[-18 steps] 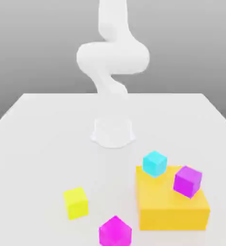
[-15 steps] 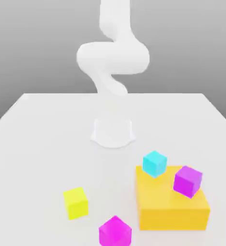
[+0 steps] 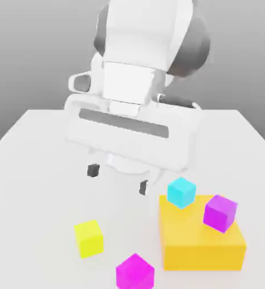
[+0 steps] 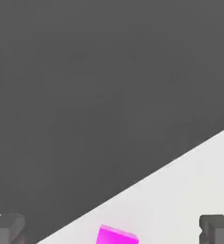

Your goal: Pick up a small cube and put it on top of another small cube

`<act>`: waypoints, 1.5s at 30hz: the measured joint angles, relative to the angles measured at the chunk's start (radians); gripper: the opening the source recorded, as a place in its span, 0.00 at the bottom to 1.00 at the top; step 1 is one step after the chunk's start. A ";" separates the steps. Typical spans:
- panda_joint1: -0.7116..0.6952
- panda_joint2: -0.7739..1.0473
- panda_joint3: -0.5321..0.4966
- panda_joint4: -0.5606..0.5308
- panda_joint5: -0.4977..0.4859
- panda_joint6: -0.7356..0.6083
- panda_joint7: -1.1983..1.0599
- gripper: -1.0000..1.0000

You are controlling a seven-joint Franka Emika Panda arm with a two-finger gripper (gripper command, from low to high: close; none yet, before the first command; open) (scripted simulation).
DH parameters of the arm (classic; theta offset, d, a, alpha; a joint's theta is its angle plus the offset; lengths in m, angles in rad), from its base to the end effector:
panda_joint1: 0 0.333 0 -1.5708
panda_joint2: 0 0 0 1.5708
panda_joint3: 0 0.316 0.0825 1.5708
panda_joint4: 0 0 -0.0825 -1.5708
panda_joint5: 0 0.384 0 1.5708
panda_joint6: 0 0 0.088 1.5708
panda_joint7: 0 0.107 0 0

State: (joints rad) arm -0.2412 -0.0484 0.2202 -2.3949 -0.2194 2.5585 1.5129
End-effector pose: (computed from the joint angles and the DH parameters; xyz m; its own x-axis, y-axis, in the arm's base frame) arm 0.5073 -0.0074 0.3557 0.1876 -0.9663 0.1764 -0.9583 -0.2195 -0.1832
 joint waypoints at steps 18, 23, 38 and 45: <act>0.057 0.472 -0.058 -0.017 0.007 0.269 0.250 0.00; 0.039 0.420 -0.036 -0.027 0.033 0.228 0.231 0.00; 0.235 -0.063 0.142 -0.146 0.275 -0.118 0.383 0.00; 0.288 -0.093 0.204 -0.208 0.302 -0.087 0.480 0.00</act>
State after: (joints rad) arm 0.0464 -0.1413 0.4240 -2.6030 0.0823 2.4715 1.9932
